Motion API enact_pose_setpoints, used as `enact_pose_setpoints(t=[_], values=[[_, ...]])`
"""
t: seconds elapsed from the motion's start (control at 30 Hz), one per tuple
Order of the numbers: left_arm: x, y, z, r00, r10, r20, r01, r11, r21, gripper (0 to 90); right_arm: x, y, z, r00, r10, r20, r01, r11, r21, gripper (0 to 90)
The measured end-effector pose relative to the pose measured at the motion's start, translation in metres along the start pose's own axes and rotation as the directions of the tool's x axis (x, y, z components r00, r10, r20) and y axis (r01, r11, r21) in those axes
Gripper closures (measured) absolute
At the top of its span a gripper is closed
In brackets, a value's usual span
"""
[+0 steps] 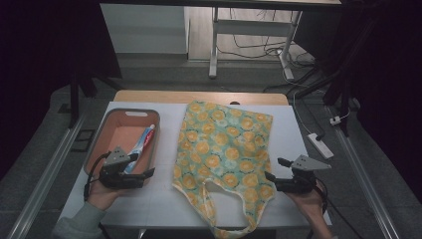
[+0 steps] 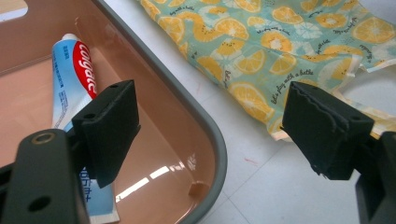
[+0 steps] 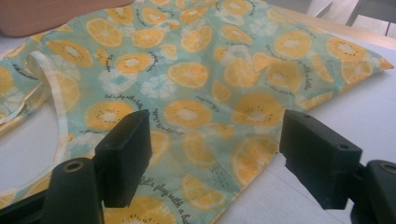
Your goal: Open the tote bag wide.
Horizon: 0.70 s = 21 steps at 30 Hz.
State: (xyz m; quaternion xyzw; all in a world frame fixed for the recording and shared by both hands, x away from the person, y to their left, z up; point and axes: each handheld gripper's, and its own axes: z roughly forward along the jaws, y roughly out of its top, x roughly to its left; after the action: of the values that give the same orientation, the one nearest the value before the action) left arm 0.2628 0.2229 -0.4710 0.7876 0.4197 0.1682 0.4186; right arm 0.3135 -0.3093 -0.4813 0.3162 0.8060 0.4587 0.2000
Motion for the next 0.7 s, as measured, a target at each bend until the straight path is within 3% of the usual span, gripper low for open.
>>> enact_pose_setpoints(t=[0.3,0.7], values=[[-0.0027,-0.0024,-0.0038,0.9999,0.009,-0.01,-0.009,1.0,0.001,18.9,-0.0021,0.0006,0.0028,1.0,0.008,-0.004,-0.008,1.0,-0.001,25.1],[-0.004,-0.0018,-0.0048,0.9997,0.013,-0.021,-0.013,0.9999,0.004,18.9,0.0021,0.0035,0.0032,0.9999,-0.015,0.009,0.015,1.0,-0.003,25.8]])
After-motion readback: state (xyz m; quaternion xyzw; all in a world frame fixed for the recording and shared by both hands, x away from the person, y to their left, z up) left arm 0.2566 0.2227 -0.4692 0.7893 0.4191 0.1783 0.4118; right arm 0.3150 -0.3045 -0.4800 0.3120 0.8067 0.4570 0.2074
